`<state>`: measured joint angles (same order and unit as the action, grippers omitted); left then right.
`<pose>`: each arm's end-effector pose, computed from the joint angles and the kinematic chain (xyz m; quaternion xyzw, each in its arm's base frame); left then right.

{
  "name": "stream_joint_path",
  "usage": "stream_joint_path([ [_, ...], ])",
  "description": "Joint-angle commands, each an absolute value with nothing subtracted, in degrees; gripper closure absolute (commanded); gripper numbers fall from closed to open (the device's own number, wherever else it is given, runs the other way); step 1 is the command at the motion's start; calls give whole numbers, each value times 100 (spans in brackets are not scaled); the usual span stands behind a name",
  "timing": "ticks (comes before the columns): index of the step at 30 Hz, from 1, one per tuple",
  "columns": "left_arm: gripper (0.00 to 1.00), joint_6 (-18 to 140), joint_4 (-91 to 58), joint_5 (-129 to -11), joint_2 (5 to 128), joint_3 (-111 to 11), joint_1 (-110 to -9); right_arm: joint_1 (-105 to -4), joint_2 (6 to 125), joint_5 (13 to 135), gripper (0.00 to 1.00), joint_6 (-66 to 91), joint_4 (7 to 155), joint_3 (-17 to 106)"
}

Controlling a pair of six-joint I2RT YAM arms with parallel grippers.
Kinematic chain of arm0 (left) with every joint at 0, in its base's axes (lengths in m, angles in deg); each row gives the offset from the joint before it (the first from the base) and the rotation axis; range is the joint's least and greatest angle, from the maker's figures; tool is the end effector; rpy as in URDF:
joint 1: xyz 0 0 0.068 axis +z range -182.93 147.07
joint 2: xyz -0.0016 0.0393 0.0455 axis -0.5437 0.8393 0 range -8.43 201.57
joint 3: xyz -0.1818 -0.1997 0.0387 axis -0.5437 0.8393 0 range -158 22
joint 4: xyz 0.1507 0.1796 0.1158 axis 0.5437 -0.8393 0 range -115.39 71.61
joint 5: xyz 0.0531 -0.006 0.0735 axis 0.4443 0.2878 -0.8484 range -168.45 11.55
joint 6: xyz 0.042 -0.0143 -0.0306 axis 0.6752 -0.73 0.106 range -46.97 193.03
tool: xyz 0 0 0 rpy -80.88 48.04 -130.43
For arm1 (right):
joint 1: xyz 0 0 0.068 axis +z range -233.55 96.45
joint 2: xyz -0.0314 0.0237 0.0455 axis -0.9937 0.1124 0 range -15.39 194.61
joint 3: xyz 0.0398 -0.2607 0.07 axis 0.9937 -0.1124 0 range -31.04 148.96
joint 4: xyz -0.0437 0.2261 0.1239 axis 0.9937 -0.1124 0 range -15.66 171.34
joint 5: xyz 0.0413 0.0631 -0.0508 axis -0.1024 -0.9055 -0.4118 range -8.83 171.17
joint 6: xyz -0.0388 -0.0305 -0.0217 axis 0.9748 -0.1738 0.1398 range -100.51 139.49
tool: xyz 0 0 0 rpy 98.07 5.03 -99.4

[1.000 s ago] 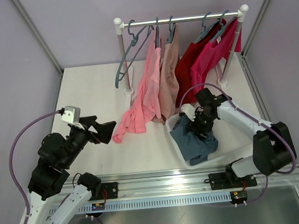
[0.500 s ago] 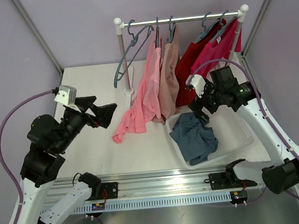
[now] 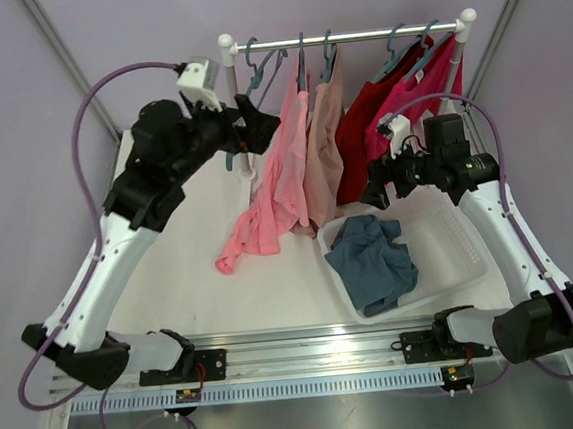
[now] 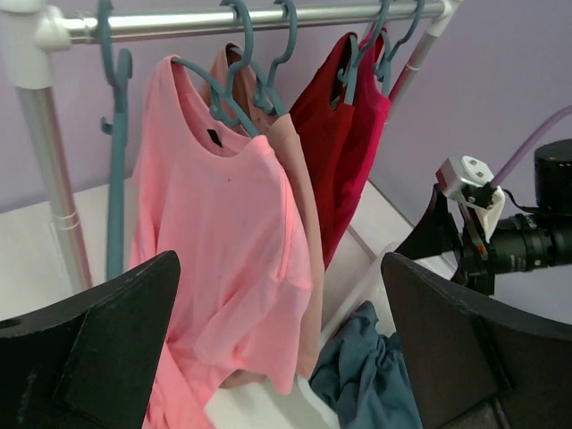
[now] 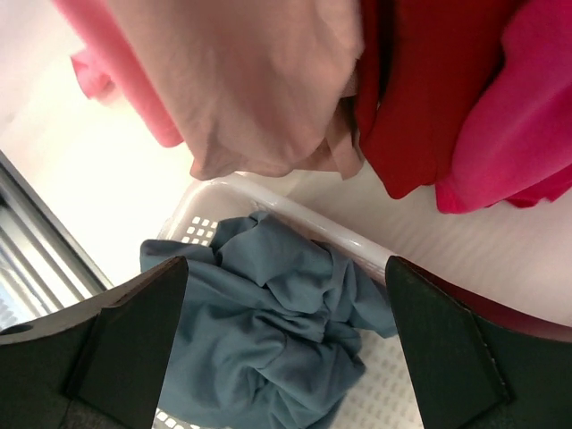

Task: Remove the t-shirt from the hanger

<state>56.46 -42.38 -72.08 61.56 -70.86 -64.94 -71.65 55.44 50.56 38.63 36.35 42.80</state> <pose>0.2026 -0.1313 0.5099 0.1343 0.7012 -0.3238 0.6209 0.2434 0.0696 0.3656 -0.3392 0.8202 0.2159 0.4070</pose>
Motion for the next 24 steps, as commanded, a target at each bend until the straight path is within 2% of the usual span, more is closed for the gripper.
stream_joint_path([
  [1, 2, 5572, -4133, -8053, 7010, -7903, -6808, -7589, 5712, 3920, 1, 3136, 4214, 4121],
  [7, 9, 5756, -4747, -9004, 8540, -9259, -7169, -8082, 5449, 2977, 0, 3364, 4811, 3401],
  [9, 10, 5888, -4784, -9302, 8832, -9629, -7204, -8100, 5422, 2879, 1, 3566, 4531, 3470],
  [15, 26, 6082, -4880, -9620, 9816, -10542, -7222, -8109, 5106, 2888, 1, 3602, 4627, 3251],
  [24, 36, 6310, -4854, -9901, 10415, -10852, -7240, -8144, 4992, 2782, 1, 3654, 4601, 3162],
])
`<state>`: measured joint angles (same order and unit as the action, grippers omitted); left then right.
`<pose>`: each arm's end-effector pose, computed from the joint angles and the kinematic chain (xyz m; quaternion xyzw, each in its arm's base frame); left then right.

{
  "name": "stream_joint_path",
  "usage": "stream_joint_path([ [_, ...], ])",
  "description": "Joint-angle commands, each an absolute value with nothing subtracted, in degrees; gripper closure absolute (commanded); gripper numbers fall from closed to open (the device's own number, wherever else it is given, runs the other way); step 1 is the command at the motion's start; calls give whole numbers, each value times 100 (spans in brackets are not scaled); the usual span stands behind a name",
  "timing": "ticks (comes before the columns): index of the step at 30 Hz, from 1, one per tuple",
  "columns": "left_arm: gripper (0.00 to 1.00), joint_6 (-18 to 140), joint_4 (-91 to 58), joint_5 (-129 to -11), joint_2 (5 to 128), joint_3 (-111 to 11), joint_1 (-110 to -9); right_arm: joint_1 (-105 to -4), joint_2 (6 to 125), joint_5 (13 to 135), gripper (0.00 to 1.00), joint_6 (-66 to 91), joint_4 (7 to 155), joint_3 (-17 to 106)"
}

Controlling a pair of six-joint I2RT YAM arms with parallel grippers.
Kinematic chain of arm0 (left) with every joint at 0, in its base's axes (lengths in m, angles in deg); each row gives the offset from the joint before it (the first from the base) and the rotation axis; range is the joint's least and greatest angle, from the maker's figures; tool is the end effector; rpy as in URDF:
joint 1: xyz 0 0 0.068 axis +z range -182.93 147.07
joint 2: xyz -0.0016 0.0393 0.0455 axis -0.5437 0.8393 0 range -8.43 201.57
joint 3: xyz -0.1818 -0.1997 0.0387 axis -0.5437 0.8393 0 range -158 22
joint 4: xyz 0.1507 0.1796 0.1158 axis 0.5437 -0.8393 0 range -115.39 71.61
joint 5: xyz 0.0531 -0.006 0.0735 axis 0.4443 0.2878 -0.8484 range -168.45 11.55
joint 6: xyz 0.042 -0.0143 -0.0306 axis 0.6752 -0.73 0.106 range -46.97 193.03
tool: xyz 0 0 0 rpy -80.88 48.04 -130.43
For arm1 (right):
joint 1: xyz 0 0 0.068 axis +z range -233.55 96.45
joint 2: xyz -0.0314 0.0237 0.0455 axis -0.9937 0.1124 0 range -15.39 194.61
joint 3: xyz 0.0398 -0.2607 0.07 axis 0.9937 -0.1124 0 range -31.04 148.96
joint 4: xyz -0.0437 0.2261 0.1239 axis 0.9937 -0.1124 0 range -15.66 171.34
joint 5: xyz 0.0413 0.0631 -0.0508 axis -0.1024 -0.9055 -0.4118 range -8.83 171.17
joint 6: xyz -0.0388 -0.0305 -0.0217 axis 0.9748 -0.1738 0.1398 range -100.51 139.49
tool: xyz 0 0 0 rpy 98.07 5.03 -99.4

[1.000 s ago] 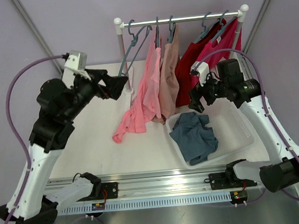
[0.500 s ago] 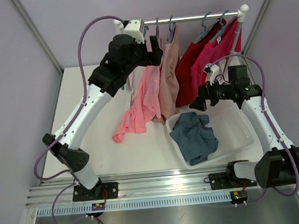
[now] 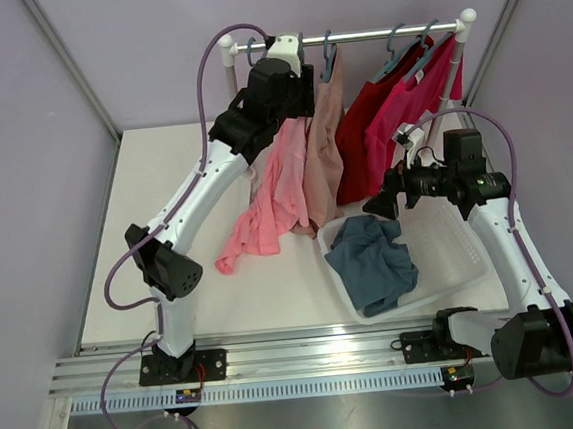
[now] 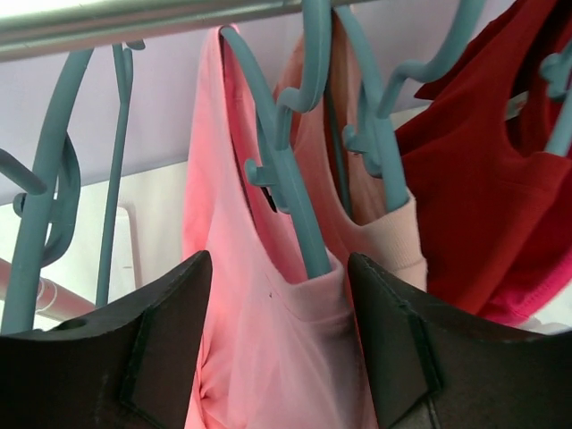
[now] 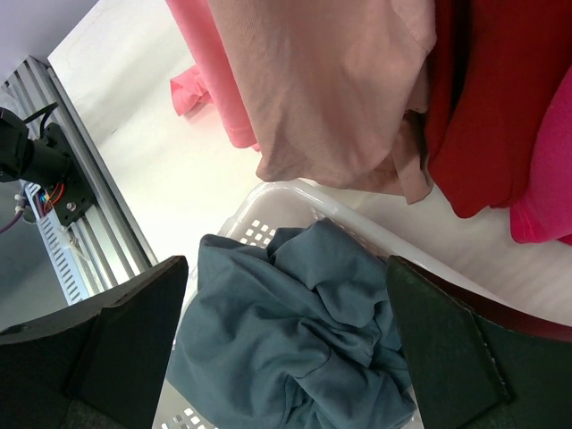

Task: Remove the t-shirt from the hanger

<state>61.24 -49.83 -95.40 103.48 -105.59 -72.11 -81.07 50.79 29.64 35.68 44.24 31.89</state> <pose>0.3493 -0.2713 0.4531 0.1002 0.7873 -0.1508 0.5894 0.2332 0.0378 0.3387 -0.3126 0.7769 0.3466 0.4226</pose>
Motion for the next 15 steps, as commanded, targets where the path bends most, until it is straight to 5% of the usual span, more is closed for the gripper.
stream_joint_path([
  [1, 37, 6362, -4863, -9937, 10441, -10834, -7240, -8153, 4992, 2782, 1, 3654, 4609, 3162],
  [7, 54, 6530, -4837, -10060, 10547, -10773, -7240, -8179, 4992, 2765, 0, 3654, 4583, 3145],
  [15, 88, 6741, -4609, -10060, 10319, -10492, -7231, -8223, 4992, 2738, 1, 3654, 4592, 3136],
])
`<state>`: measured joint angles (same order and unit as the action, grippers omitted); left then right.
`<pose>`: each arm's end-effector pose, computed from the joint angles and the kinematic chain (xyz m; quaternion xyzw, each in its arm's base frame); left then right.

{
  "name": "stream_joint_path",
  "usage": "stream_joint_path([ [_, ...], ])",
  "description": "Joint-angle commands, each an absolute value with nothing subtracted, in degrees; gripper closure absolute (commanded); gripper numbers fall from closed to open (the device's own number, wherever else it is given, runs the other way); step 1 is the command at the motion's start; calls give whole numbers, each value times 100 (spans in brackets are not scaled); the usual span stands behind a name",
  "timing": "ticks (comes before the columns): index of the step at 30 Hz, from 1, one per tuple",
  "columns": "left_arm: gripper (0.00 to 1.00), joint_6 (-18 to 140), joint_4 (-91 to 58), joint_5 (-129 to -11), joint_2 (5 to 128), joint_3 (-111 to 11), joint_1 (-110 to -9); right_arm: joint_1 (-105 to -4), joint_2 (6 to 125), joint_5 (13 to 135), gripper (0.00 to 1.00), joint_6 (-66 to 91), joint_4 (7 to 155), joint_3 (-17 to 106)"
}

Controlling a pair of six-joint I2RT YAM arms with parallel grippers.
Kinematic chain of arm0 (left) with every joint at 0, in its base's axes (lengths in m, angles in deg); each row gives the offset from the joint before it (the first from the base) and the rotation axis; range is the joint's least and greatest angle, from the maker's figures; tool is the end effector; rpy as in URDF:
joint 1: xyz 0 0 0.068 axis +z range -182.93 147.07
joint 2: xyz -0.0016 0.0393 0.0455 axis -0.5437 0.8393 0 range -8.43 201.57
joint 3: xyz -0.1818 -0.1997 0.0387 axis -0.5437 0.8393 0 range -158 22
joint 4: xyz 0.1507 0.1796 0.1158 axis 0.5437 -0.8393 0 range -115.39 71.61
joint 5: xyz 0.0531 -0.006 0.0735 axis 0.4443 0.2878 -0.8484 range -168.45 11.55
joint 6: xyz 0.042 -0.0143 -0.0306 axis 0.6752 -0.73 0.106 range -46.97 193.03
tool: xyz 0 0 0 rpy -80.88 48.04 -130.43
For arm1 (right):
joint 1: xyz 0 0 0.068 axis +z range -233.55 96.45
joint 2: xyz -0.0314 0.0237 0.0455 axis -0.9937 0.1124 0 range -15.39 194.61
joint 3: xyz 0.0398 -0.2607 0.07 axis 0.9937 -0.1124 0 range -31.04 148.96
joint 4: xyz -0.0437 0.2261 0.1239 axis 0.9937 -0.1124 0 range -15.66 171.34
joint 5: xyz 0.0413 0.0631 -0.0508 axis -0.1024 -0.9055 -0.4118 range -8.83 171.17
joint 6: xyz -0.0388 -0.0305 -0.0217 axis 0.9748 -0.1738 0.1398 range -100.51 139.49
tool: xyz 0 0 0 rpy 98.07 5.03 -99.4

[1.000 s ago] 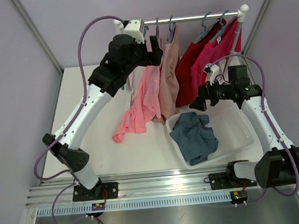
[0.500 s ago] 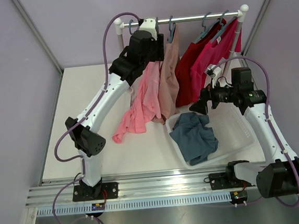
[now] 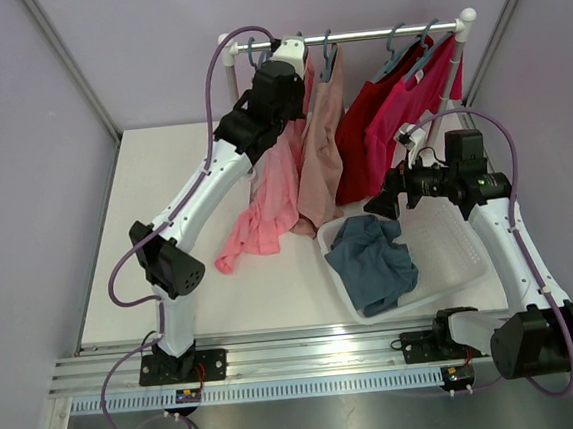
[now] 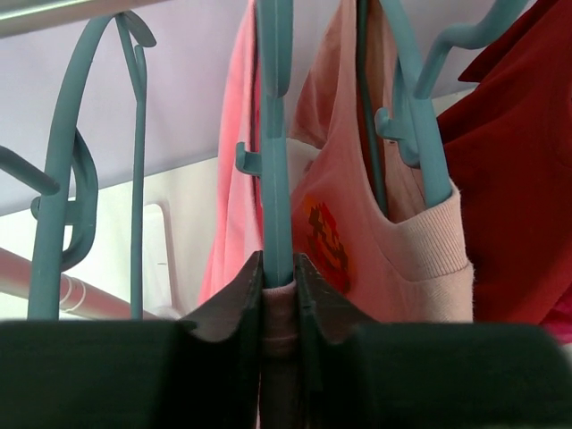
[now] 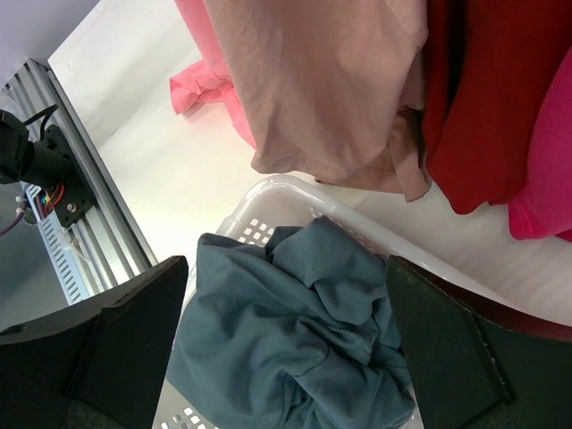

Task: Remove the t-shirt from the hanger

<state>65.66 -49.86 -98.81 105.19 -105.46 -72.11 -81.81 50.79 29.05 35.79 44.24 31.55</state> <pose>0.3579 -0.2757 0.4397 0.1173 0.7926 -0.0986 0.5902 0.2333 0.0350 0.3370 -0.3090 0.7776 0.3486 0.4224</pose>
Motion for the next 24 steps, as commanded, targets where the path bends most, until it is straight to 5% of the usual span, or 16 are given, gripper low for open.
stream_joint_path([
  [1, 92, 6767, -4556, -10043, 10284, -10422, -7231, -8240, 4992, 2730, 1, 3654, 4600, 3127],
  [3, 100, 6785, -4398, -9990, 10152, -10298, -7231, -8267, 4992, 2721, 0, 3654, 4592, 3127],
  [24, 100, 6662, -3623, -9551, 9229, -9665, -7213, -8487, 5009, 2606, 1, 3681, 4574, 3092],
])
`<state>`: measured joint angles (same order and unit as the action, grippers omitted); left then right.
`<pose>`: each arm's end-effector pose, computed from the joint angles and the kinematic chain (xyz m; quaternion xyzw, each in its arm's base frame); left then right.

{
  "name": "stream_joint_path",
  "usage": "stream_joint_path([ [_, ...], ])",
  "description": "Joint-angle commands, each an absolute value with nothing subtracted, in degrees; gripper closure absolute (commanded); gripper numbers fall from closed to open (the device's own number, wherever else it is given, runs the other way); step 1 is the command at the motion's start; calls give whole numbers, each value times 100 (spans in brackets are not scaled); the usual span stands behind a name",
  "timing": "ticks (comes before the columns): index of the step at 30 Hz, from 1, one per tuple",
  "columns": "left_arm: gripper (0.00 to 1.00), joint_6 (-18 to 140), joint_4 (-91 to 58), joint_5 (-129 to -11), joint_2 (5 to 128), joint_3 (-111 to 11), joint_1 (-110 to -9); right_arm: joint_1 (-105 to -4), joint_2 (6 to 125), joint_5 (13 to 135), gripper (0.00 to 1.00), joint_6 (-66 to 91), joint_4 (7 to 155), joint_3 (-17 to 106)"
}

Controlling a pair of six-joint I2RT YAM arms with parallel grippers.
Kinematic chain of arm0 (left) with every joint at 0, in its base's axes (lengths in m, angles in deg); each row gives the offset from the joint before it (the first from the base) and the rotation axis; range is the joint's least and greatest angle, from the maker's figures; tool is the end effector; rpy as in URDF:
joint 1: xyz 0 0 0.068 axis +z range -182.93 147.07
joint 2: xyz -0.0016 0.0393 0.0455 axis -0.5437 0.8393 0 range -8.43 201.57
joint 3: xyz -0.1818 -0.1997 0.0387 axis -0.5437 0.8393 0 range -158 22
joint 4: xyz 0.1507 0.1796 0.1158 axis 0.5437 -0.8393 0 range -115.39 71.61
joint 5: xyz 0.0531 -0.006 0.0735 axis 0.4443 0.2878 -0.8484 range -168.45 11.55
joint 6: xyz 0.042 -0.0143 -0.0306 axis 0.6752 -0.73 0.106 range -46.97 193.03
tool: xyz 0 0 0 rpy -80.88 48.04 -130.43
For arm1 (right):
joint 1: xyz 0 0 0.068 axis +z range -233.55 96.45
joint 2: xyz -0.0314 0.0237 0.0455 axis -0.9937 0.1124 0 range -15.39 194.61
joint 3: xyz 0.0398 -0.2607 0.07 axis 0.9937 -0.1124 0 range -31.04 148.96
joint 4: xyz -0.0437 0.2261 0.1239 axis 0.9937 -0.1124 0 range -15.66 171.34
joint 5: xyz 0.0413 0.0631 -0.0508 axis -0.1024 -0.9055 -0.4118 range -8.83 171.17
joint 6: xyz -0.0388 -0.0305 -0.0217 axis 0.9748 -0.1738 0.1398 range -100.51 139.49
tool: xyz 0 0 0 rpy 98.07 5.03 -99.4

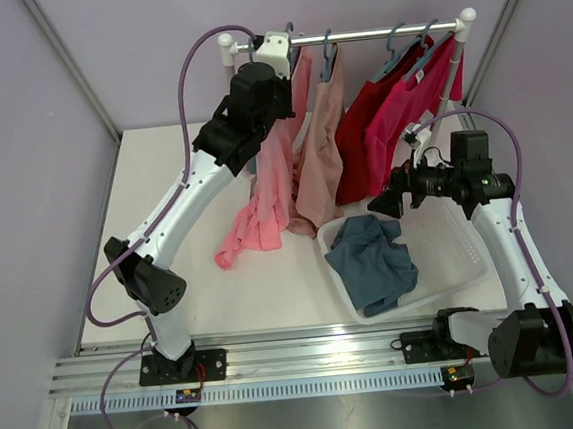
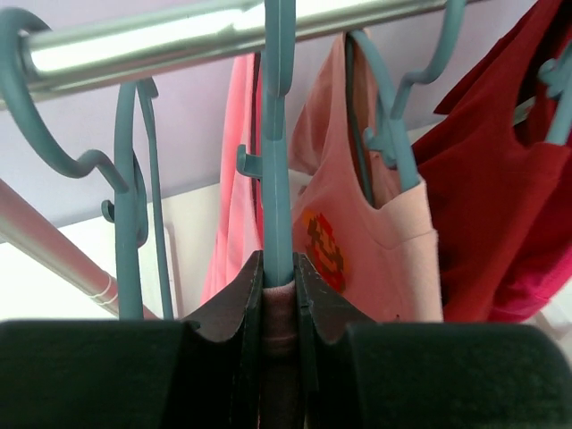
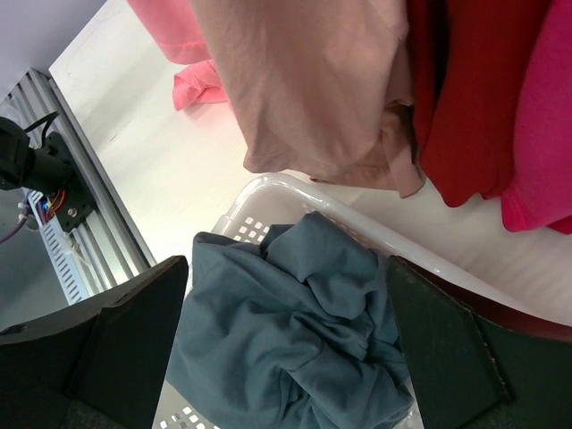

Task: Remove the t-shirt from the hanger

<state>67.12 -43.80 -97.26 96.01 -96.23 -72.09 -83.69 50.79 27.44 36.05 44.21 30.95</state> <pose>0.3290 -0.2531 0.4641 0.1198 0.7622 -0.1220 0.6243 0.2335 0.0280 0.3341 -0.3004 0.7778 0.3540 0.4236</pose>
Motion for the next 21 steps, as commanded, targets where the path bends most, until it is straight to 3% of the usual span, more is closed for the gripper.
stream_joint_path([
  [1, 100, 6644, -3624, -9533, 9220, -9665, -7213, -8487, 5018, 2607, 1, 3689, 4574, 3092],
  [12, 100, 6653, -3422, -9226, 8395, -8542, -7178, -8513, 4965, 2019, 0, 4338, 4267, 3039],
  [21, 100, 6653, -3228, -8786, 6453, -6485, -7178, -8513, 5053, 841, 1, 5936, 3171, 3083],
])
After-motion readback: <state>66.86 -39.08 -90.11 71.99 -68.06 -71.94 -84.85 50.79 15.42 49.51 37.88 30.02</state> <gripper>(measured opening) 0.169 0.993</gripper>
